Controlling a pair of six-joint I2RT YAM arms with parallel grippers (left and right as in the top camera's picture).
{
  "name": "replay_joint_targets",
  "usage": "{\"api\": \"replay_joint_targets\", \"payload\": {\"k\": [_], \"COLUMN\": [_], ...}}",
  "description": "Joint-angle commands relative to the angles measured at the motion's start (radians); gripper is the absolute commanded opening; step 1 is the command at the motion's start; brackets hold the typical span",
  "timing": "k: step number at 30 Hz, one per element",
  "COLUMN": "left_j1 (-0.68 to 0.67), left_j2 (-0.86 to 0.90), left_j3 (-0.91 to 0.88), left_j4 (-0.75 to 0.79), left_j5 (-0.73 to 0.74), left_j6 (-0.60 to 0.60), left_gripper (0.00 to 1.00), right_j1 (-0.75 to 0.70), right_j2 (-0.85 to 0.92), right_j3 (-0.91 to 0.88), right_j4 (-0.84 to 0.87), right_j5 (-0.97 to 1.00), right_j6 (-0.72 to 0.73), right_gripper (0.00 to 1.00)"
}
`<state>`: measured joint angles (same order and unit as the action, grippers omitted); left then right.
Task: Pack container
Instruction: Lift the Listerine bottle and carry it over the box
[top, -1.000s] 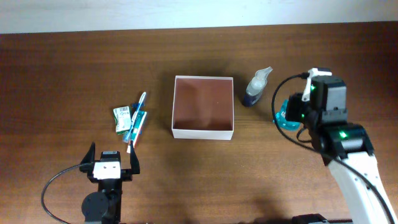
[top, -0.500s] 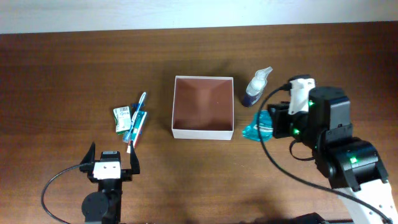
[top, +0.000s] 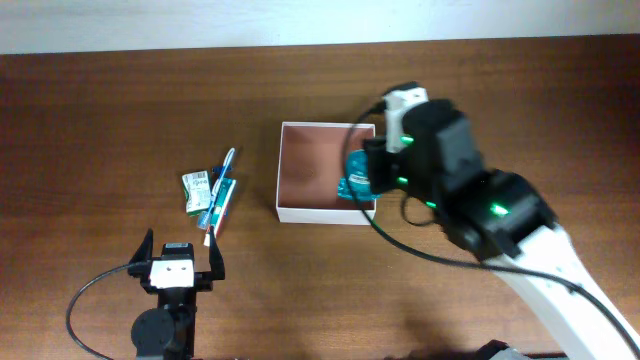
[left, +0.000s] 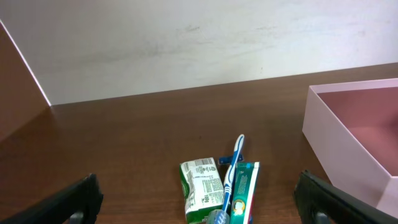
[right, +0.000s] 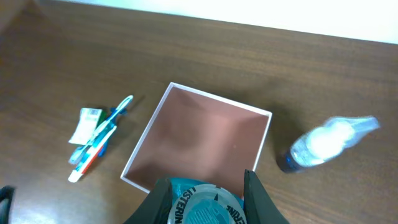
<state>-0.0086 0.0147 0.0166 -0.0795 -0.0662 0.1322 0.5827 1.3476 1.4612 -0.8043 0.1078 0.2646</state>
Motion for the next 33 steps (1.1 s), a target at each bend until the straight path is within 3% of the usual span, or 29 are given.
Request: {"api": "replay_joint_targets", "payload": {"k": [1, 10, 22, 33], "left_j1": [0.005, 0.005, 0.005, 0.005], "left_j2": [-0.01, -0.01, -0.01, -0.01], "left_j3": [-0.008, -0.008, -0.008, -0.008], "left_j4": [0.003, 0.003, 0.003, 0.003], "left_j5": [0.011, 0.011, 0.011, 0.011], "left_j6": [0.016, 0.016, 0.016, 0.016], "left_gripper": [0.99, 0.99, 1.0, 1.0], "right_j1": [0.051, 0.065, 0.027, -0.085], "right_j2": [0.078, 0.296, 0.402, 0.427], "right_j3": [0.11, 0.217, 0.217, 0.216], "right_j4": [0.023, 0.08, 0.23, 0.218], "right_j5": [0.161, 0.342, 0.348, 0.128], "right_j6": [0.04, 0.04, 0.029, 0.023], "right_gripper": [0.17, 0.17, 0.18, 0.18]}}
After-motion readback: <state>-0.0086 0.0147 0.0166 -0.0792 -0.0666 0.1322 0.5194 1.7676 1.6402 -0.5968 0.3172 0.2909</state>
